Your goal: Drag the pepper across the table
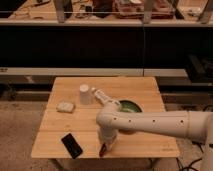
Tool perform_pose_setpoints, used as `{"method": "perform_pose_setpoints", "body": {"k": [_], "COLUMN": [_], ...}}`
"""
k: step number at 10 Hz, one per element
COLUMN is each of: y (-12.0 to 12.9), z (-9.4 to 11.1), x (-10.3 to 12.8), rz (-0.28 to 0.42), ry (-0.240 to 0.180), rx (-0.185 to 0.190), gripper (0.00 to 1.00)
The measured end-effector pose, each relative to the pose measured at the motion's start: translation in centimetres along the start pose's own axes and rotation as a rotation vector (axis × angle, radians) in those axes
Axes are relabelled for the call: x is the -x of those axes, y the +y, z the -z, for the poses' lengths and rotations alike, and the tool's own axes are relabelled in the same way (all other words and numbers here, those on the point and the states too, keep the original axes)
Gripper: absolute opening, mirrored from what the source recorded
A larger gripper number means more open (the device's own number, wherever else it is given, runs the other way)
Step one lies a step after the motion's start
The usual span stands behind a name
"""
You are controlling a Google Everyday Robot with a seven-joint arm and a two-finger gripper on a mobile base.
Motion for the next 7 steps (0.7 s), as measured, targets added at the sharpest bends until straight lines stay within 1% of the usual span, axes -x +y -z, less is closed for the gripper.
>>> {"method": "perform_pose_setpoints", "body": {"k": [3,4,7], "y": [0.4,0.7,1.6], "z": [0.0,0.1,0.2], "x": [-0.4,-0.8,-1.9], "rz": [-0.038,-0.050,-0.068], "ry": [-0.018,-0.017,-0.005], "rx": [-0.024,-0.031,-0.034], "gripper": [0.30,0.30,0.30]}}
